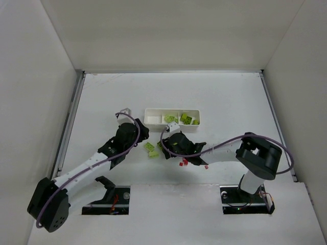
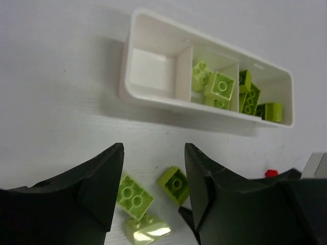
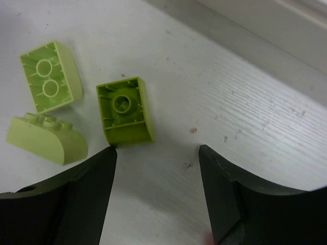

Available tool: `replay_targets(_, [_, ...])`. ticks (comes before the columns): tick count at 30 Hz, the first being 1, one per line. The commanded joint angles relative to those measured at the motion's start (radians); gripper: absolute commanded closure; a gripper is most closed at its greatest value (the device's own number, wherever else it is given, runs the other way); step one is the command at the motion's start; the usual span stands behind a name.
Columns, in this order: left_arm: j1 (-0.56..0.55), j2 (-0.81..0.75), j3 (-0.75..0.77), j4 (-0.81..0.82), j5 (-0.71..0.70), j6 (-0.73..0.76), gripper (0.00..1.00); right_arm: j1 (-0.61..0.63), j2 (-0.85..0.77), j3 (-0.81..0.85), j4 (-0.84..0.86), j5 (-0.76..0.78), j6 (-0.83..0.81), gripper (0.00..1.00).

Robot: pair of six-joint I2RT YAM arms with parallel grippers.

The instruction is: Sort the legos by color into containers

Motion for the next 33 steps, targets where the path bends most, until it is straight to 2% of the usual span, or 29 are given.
replay_targets(1, [-0.017, -0.142, -0.082, -0.124, -0.023, -0.020, 0.52, 0.007, 0.053, 0.081, 0.002, -0.010, -0.038, 0.29])
replay_targets(8, [-0.054, -0.313, -0.152, -0.293, -0.014, -0.032, 0.51, 0.026, 0.073, 0.117, -0.041, -0.010, -0.071, 0.29])
replay_targets(13, [-0.115, -0.339, -0.153, -0.309, -0.040, -0.049, 0.51, 0.035, 0.103, 0.156, -0.036, -0.013, -0.055, 0.30])
replay_targets(19, [-0.186, -0.336, -0.152, -0.330, -0.068, -0.072, 0.51, 0.038, 0.168, 0.214, -0.027, 0.030, -0.035, 0.39])
replay_targets(21, [-0.215, -0.331, -0.158, -0.324, -0.079, -0.077, 0.51, 0.038, 0.177, 0.220, -0.015, 0.047, -0.032, 0.52])
replay_targets(25, [-0.276, -0.290, -0.149, -0.317, -0.108, -0.098, 0.51, 0.047, 0.071, 0.177, -0.031, 0.114, -0.038, 0.64])
replay_targets(31, [-0.352, -0.178, -0.114, -0.254, -0.135, -0.084, 0.48, 0.039, -0.171, 0.095, -0.058, 0.149, -0.051, 0.65])
replay_targets(33, [-0.385, -0.124, -0.103, -0.232, -0.161, -0.072, 0.45, -0.034, -0.249, 0.068, -0.053, 0.153, -0.071, 0.65])
